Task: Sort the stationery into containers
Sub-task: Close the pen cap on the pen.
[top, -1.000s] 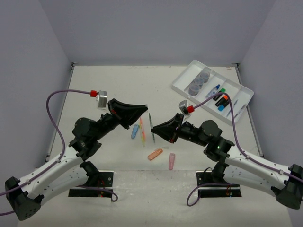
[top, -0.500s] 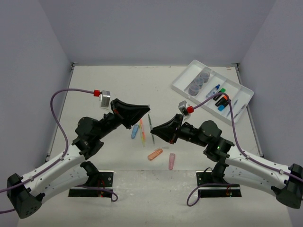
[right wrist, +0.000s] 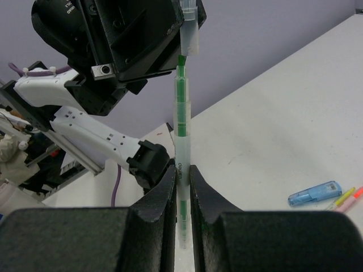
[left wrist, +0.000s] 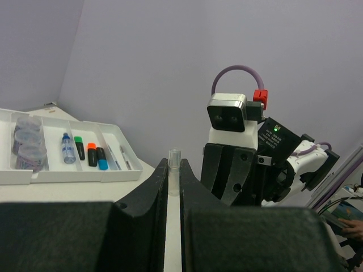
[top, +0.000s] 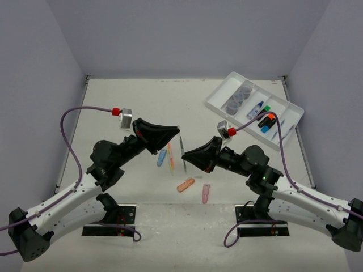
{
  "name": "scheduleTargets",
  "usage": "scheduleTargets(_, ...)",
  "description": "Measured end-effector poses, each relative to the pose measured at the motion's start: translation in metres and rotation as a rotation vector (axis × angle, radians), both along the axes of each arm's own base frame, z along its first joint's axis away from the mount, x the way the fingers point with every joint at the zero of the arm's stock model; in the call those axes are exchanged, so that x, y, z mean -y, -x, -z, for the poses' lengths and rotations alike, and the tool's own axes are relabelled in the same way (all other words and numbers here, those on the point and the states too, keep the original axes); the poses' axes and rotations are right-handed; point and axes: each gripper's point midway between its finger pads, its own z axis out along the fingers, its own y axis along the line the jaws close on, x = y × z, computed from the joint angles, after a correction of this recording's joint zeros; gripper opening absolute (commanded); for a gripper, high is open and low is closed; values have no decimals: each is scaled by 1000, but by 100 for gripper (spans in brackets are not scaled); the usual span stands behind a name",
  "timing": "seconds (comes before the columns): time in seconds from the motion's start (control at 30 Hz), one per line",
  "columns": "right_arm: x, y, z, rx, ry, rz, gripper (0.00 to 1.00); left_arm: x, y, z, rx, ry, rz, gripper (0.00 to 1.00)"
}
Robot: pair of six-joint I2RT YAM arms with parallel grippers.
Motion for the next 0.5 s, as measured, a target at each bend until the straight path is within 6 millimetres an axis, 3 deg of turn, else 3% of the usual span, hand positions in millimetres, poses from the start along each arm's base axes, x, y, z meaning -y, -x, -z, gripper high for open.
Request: scheduleTargets(0.5, -1, -2, 1, -13, 3, 8, 0, 2, -1, 4, -17, 13, 9, 0)
